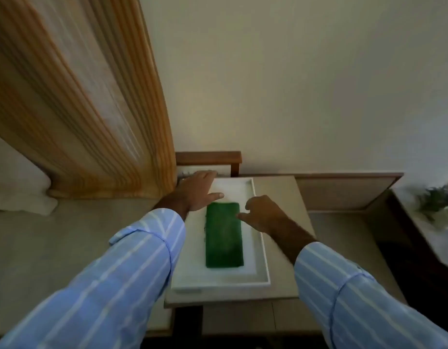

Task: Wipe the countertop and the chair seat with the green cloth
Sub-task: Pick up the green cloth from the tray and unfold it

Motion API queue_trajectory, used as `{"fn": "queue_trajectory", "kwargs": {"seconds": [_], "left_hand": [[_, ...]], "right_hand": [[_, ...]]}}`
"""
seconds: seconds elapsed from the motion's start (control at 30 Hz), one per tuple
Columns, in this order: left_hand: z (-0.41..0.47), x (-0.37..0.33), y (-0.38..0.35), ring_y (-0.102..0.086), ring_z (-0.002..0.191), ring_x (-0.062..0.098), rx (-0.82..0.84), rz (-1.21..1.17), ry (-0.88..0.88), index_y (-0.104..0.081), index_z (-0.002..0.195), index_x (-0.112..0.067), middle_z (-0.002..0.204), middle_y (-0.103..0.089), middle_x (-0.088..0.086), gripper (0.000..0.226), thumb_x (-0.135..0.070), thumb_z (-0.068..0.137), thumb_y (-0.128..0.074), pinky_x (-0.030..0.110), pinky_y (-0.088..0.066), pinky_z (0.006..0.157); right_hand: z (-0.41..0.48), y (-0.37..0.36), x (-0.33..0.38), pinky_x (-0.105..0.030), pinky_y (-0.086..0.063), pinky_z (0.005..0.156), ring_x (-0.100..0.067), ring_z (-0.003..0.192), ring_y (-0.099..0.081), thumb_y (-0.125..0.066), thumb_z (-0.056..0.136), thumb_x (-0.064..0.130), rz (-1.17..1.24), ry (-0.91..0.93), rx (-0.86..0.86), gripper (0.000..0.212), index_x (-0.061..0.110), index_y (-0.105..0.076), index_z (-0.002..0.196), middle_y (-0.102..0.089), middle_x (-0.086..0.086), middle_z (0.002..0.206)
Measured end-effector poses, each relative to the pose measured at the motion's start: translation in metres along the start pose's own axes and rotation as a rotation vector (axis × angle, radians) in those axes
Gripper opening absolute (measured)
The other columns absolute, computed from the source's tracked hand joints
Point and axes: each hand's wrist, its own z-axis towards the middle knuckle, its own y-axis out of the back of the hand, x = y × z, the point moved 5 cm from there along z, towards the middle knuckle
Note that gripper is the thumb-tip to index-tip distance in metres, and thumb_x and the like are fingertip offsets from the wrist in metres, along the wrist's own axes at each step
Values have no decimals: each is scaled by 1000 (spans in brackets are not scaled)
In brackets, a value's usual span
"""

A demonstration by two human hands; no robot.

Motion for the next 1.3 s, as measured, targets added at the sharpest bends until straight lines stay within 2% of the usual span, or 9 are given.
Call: {"fn": "queue_trajectory", "kwargs": {"seconds": [0.13,0.37,0.57,0.77,0.83,0.93,1.03,1.13,1.3], "left_hand": [[2,6,-46,-24,150,25,105,51,3,-27,156,-19,164,-28,7,68,-39,97,-56,43,-23,122],[7,10,-79,-41,141,34,193,13,117,-24,155,-13,157,-38,14,79,-40,93,-64,46,-39,113],[13,9,-86,-58,111,35,183,-99,198,-57,124,-3,125,-61,21,47,-28,87,-70,39,-47,91],[-12,23,-72,-63,94,31,30,-513,356,-62,109,-5,103,-66,14,34,-17,79,-69,33,-49,71],[-30,39,-61,-65,95,32,-22,-696,428,-61,108,-3,103,-66,15,33,-13,78,-69,41,-60,76],[-65,66,-43,-65,104,31,-83,-991,510,-56,117,-4,116,-65,17,38,-5,81,-68,45,-62,82],[-114,101,-21,-64,106,30,-221,-1172,557,-53,126,-4,125,-61,19,45,3,84,-67,39,-62,76],[-167,139,2,-63,110,33,-339,-1259,585,-51,136,-3,126,-62,18,58,7,82,-70,46,-60,84],[-264,214,21,-69,95,24,-496,-1365,648,-63,113,-10,113,-69,14,34,2,83,-73,32,-63,69]], "right_hand": [[3,-43,-4,-33,-51,86,-32,114,-66,-64,95,44,23,-71,59,46,3,-67,115,-69,-16,122],[9,-70,-6,-35,-55,93,-32,112,-69,-67,95,26,84,-124,37,32,2,-68,117,-70,-17,121],[12,-74,-14,-34,-56,93,-31,107,-70,-71,93,23,192,-170,31,27,3,-73,112,-74,-16,115],[4,-60,-3,-33,-57,84,-24,98,-68,-72,88,28,207,-89,-33,26,14,-72,110,-72,-7,110],[6,-50,12,-31,-57,78,-23,95,-67,-72,86,25,288,-46,-46,23,15,-70,107,-71,-7,109],[14,-40,47,-25,-48,65,-20,91,-64,-73,84,21,318,39,-65,23,16,-68,106,-71,-7,106],[19,-43,99,-23,-43,72,-17,89,-59,-73,84,18,305,147,-74,30,15,-70,113,-70,-6,103],[15,-53,162,-21,-41,83,-15,91,-58,-69,87,14,276,279,-67,36,14,-72,122,-75,-7,113],[0,-83,274,-25,-50,90,-17,98,-67,-67,91,15,244,477,-17,34,16,-72,125,-76,-6,120]]}}
